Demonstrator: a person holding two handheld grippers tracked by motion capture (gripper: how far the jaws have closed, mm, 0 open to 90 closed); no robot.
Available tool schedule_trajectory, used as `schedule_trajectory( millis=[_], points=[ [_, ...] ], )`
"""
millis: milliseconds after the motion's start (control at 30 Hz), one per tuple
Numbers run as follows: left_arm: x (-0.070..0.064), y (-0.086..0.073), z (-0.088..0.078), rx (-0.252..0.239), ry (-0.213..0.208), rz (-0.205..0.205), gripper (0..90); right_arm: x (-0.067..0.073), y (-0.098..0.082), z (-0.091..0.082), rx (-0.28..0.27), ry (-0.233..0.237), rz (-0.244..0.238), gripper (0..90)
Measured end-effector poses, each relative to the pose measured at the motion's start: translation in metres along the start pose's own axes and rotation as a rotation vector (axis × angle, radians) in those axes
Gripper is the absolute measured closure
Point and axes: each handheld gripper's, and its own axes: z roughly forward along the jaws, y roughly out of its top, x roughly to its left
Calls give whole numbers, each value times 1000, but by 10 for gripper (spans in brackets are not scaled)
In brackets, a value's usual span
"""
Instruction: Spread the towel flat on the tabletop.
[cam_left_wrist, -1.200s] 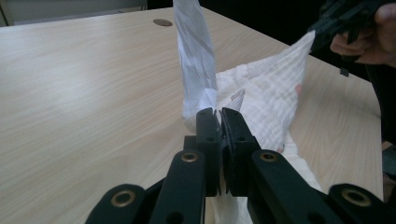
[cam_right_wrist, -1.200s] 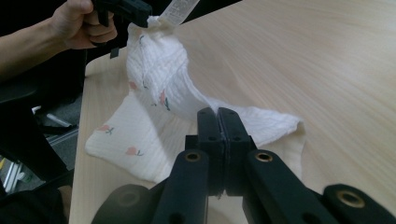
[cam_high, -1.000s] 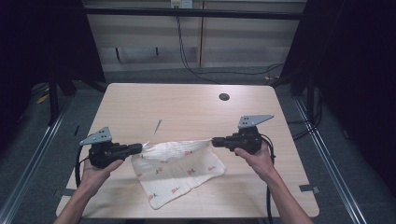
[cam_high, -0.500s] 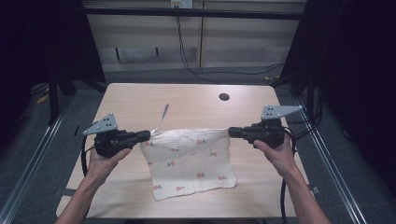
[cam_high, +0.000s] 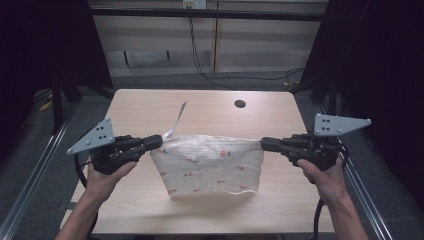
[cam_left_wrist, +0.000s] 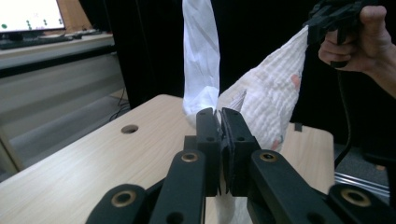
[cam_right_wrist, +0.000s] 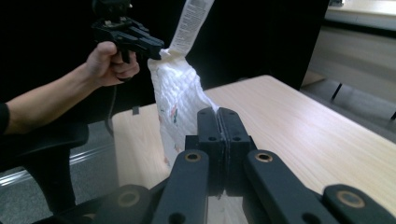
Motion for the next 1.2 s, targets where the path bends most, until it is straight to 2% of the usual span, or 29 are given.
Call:
schedule_trajectory(
  millis=[67,133,300,333,367,400,433,467,500,533,567,600,633,667,700,800,833,900,1033,1167,1200],
  points=[
    [-4,5,-2,-14,-10,8,870,15,5,-11,-14,1,-14,890],
    [-5,6,-2,-30,-27,1,870,21,5,-15,-15,-6,-16,890],
    [2,0,5,-27,-13,-30,870,19,-3,-18,-13,-41,-1,890],
    [5,-4,9,-2,-3,-22,870,11,-12,-14,8,-64,22,890],
    [8,-7,12,10,5,-34,870,11,-12,-14,8,-64,22,890],
    [12,-11,15,29,11,-42,870,3,-21,-8,43,-84,39,890],
    [17,-16,19,44,14,-57,870,3,-21,-8,43,-84,39,890],
    [22,-21,25,55,23,-69,870,-2,-27,-3,57,-80,56,890],
    [25,-25,28,61,25,-83,870,-9,-33,3,82,-96,66,890],
    [31,-31,33,68,20,-109,870,-14,-37,6,92,-101,78,890],
    [33,-34,37,69,27,-118,870,-23,-43,12,97,-89,105,890],
    [37,-40,42,83,36,-125,870,-37,-52,21,116,-99,129,889],
    [40,-43,46,97,40,-130,870,-37,-52,21,116,-99,129,889],
    [44,-47,50,113,48,-136,870,-43,-55,24,120,-96,145,890],
    [49,-52,55,119,52,-151,870,-51,-59,29,132,-101,161,890],
    [59,-61,62,151,76,-157,869,-75,-72,44,168,-123,199,890],
    [63,-65,66,158,73,-176,869,-75,-72,44,168,-123,199,890],
    [70,-72,72,185,91,-181,869,-84,-77,50,181,-137,209,890],
    [83,-85,84,208,88,-203,868,-99,-84,59,201,-149,218,889],
    [97,-98,98,246,115,-221,863,-118,-97,75,236,-176,230,886],
    [101,-101,104,285,140,-202,862,-122,-100,78,240,-183,237,885]
  ],
)
